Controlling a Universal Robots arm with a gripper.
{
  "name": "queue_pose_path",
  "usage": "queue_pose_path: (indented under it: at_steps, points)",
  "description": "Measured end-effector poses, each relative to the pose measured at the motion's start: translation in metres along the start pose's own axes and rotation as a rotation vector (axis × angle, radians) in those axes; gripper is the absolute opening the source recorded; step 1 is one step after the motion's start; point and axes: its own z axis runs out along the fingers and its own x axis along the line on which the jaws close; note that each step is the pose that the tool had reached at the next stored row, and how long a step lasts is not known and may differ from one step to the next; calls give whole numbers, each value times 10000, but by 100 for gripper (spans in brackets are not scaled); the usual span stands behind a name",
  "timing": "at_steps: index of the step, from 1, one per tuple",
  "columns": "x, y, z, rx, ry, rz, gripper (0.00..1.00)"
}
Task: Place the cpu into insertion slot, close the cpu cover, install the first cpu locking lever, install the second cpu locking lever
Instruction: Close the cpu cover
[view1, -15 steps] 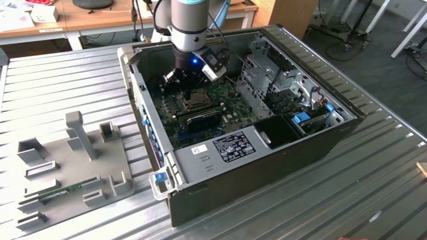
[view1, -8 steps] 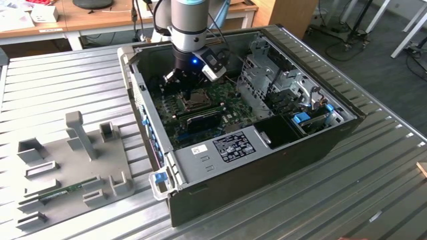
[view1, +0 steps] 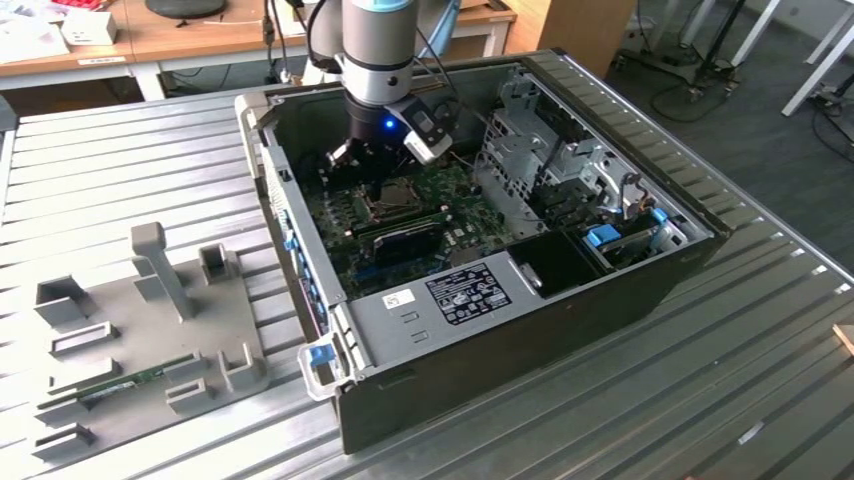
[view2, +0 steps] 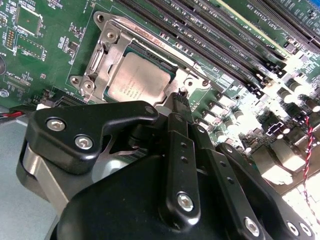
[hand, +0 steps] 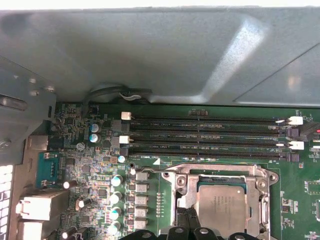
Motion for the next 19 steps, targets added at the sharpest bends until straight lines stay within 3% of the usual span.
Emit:
queue_pose_path:
  at_steps: [19]
  points:
    - [2,4,70,-15,0,13,10]
